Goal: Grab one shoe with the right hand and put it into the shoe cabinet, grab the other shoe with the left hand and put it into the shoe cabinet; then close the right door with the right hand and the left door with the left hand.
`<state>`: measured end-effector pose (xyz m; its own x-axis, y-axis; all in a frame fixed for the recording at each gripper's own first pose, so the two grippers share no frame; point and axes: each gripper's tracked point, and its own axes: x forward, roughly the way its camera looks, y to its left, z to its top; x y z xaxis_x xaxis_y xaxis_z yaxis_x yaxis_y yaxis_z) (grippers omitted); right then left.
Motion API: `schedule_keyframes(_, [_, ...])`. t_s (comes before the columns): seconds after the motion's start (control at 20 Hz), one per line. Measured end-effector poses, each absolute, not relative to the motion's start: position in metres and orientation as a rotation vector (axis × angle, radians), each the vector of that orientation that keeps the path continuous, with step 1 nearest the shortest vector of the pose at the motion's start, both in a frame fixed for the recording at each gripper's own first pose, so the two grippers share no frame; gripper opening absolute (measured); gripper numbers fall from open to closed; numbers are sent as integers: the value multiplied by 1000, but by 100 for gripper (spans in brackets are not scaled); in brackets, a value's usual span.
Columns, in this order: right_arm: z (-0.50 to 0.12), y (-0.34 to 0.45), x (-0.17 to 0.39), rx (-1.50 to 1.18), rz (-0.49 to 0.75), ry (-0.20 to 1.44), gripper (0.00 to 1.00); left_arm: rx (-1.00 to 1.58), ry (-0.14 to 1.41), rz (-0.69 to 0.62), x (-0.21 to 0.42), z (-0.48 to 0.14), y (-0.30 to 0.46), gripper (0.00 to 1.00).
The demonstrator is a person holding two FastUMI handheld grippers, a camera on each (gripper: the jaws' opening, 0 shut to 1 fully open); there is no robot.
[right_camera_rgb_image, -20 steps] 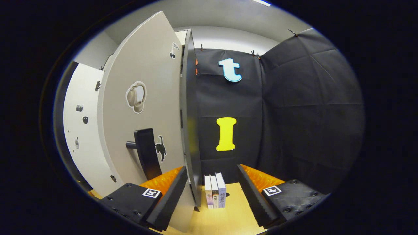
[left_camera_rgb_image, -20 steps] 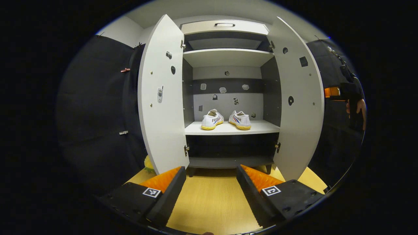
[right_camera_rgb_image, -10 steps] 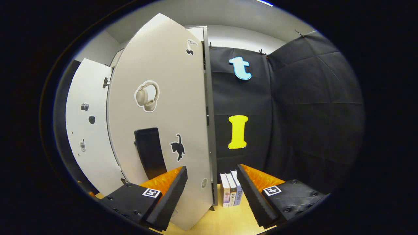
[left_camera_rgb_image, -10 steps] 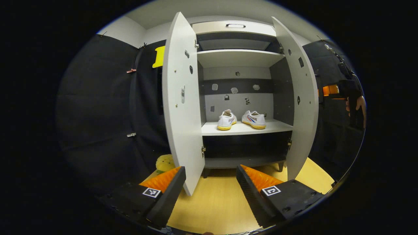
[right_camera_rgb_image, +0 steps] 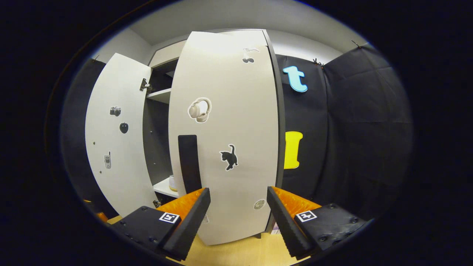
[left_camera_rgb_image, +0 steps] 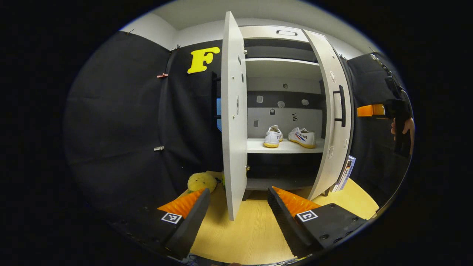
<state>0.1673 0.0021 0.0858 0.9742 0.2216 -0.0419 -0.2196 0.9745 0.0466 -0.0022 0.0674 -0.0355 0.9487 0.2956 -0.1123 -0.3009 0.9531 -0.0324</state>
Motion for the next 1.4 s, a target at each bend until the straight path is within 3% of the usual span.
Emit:
schedule_keyframes(0.55, [51, 0, 133, 86, 129, 68, 98, -98, 81, 289, -3, -17, 134, 97])
schedule_keyframes(0.9, [22, 7, 111, 60, 103, 88, 98, -64, 22, 316, 21, 30, 200, 97])
schedule_keyframes(1.4, [-29, 25, 83, 87, 95, 179, 98, -40, -44, 249, 79, 100, 248, 97])
